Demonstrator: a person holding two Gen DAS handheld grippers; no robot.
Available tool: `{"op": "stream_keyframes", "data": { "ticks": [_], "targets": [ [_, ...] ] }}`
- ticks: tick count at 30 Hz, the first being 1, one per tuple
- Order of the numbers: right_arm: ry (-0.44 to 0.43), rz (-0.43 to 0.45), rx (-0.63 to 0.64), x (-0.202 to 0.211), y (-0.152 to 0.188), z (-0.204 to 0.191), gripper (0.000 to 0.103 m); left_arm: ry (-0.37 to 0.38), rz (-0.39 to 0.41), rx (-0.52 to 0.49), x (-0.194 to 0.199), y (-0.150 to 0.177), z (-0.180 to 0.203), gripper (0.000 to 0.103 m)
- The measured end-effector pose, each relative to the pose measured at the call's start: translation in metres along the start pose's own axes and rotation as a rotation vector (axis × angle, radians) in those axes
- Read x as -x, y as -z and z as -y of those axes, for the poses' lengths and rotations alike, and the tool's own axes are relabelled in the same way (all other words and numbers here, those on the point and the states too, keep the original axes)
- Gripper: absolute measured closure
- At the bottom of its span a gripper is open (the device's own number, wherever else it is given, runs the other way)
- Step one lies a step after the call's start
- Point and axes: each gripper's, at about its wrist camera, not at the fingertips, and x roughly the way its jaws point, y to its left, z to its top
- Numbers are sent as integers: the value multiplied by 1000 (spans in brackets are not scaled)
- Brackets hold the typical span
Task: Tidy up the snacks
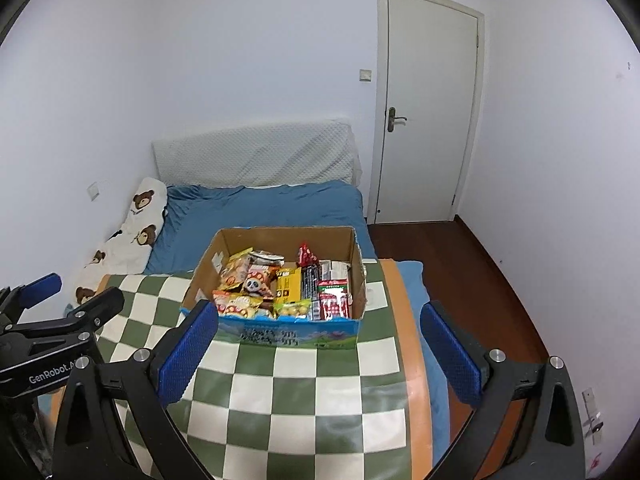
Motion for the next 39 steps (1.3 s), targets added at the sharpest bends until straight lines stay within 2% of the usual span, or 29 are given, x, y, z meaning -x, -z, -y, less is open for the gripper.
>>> {"op": "stream_keyframes", "data": {
  "ticks": [10, 16, 39],
  "targets": [
    [46, -48, -14, -63, -6, 2, 0, -24, -48, -4, -50, -7, 2, 0],
    [63, -71, -27, -81, -4, 5, 0, -23, -59, 0, -59, -8, 3, 0],
    [77, -88, -38, -81, 3, 7, 0, -6, -73, 0, -70, -4, 4, 0]
  ]
}}
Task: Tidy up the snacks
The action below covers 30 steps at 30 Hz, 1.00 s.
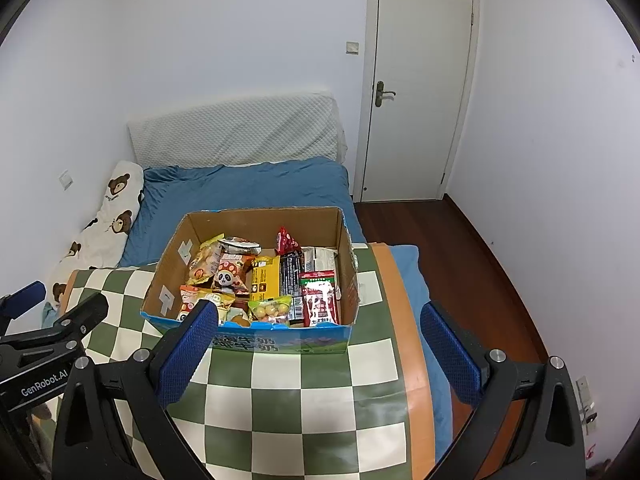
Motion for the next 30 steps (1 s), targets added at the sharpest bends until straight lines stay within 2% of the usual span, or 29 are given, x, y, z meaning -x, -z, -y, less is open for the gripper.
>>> {"op": "stream_keyframes", "data": {
  "ticks": [30],
  "targets": [
    [11, -13, -13, 6, 6, 2, 0, 13, -9, 1, 5, 3, 4, 0]
  ]
}}
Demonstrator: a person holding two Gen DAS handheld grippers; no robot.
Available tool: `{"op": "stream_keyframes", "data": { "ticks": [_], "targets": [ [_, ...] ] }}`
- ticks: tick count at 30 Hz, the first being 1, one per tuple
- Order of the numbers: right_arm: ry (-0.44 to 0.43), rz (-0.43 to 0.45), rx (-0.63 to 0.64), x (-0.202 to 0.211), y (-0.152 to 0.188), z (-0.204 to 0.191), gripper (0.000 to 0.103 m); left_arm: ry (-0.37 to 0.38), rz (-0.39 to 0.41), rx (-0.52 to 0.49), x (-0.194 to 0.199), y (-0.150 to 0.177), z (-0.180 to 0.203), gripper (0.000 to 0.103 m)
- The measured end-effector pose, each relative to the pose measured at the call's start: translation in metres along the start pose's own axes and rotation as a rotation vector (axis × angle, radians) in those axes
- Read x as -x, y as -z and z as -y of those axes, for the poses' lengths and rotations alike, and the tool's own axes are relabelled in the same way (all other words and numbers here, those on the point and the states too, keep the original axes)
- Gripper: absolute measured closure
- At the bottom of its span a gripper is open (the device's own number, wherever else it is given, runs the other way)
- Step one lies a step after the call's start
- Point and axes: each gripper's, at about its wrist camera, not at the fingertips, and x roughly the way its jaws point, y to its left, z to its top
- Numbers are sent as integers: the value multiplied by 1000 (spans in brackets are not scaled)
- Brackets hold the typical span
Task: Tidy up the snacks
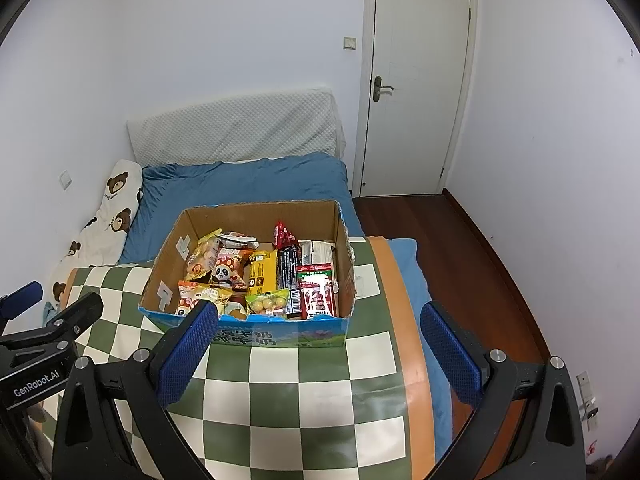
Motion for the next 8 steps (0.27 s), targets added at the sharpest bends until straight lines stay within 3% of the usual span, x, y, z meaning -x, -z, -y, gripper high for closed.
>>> {"op": "stream_keyframes", "data": {
  "ticks": [8],
  "targets": [
    [4, -11, -5, -1, 6, 1, 0, -1, 3, 2, 0, 3, -3, 0]
  ]
}}
